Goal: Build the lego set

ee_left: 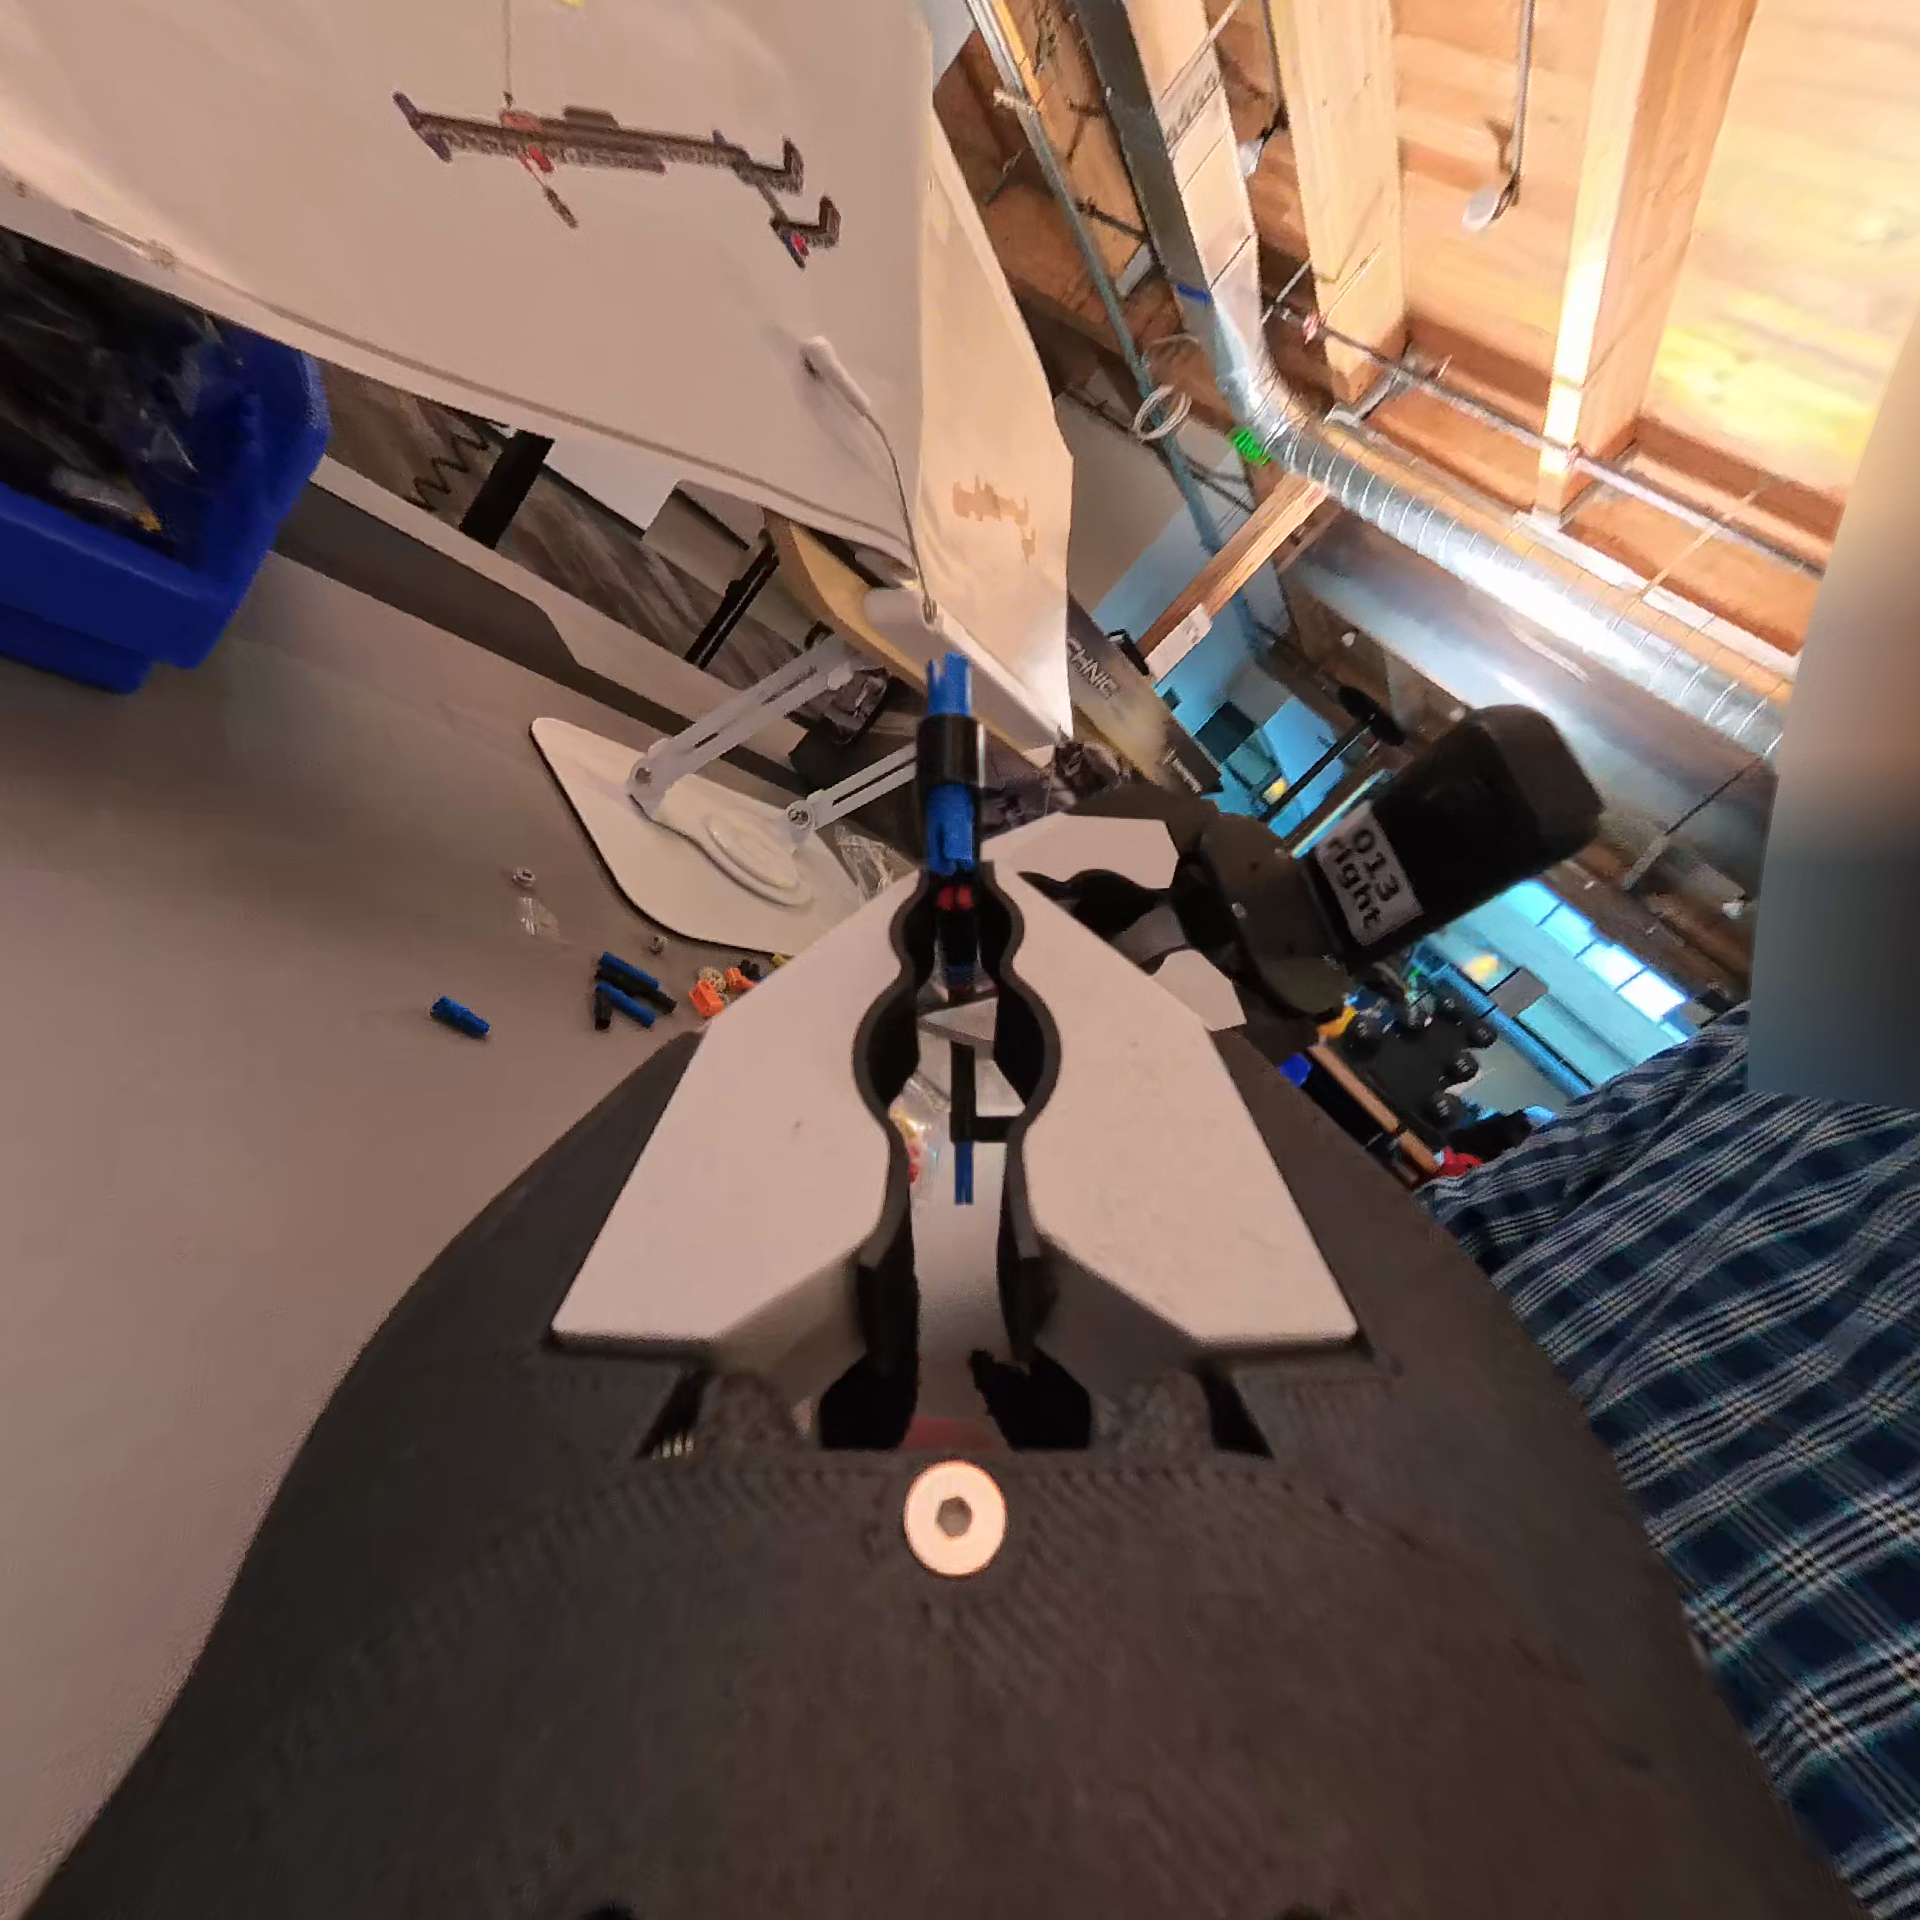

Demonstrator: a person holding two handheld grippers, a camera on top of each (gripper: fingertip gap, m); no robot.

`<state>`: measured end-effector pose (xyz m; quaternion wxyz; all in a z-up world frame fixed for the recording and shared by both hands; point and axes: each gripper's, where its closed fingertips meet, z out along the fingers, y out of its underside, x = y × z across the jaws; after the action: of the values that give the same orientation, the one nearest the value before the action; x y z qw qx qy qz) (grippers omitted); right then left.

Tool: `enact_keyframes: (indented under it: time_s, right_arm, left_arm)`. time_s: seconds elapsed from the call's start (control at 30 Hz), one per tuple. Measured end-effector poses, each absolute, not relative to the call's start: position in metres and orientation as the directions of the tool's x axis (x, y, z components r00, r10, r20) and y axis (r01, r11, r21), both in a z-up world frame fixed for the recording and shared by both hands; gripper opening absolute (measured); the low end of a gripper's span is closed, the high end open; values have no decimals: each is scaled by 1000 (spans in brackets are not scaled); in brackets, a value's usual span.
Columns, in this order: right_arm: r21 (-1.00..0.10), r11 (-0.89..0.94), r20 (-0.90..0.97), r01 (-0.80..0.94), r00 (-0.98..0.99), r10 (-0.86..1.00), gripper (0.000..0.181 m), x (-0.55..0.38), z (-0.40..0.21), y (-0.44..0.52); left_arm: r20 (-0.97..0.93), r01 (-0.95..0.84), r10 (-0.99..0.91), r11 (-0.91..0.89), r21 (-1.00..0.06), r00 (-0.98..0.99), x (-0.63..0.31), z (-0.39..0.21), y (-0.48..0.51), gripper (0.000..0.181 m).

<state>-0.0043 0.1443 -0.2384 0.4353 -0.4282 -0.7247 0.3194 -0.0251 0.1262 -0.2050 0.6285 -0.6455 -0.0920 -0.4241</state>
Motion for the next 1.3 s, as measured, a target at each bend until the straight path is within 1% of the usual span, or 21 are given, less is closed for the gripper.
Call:
enact_keyframes:
  time_s: [0.07,0.2,0.3,0.37,0.43,0.47,0.53,0.57,0.8,0.9,1.0,1.1,1.3]
  right_arm:
    - [-853,403,324,331,-268,907,26,-2,-234,146]
    - [-830,452,369,325,-288,884,25,-1,-233,143]
    - [-785,511,429,351,-286,857,13,-4,-241,142]
    - [-770,518,451,373,-256,855,5,-4,-244,147]
    - [-785,486,416,383,-256,873,5,-3,-244,150]
    - [-798,463,393,386,-249,885,4,-3,-243,151]
    - [-813,423,355,399,-236,905,4,-3,-244,152]
    - [-823,399,330,404,-232,915,4,-3,-244,151]
    - [-850,298,216,434,-229,949,4,-4,-248,148]
    - [-842,308,228,442,-225,947,4,-4,-250,147]
    - [-835,327,255,443,-216,943,4,-5,-250,147]
    - [-824,349,277,446,-220,935,4,-5,-251,148]
    - [-830,337,259,444,-228,939,4,-5,-252,147]
  left_arm:
    - [675,665,-418,-196,-721,609,-28,-205,125,5]
    - [692,675,-419,-219,-705,588,-24,-204,127,5]
    - [704,673,-416,-247,-697,576,-16,-205,130,5]
    - [713,674,-401,-260,-691,576,-13,-207,133,5]
    - [713,677,-407,-259,-689,571,-11,-208,133,7]
    - [721,686,-412,-260,-679,557,-10,-207,132,8]
    - [727,686,-407,-273,-675,553,-7,-210,134,21]
    - [730,689,-403,-274,-671,552,-6,-211,135,23]
    - [713,648,-377,-305,-698,591,5,-218,140,11]
    - [709,642,-363,-307,-703,604,8,-220,143,13]
    - [696,630,-342,-297,-717,631,7,-224,145,7]
    - [684,615,-334,-300,-729,648,7,-226,144,7]
    - [679,599,-327,-321,-734,657,8,-227,144,7]
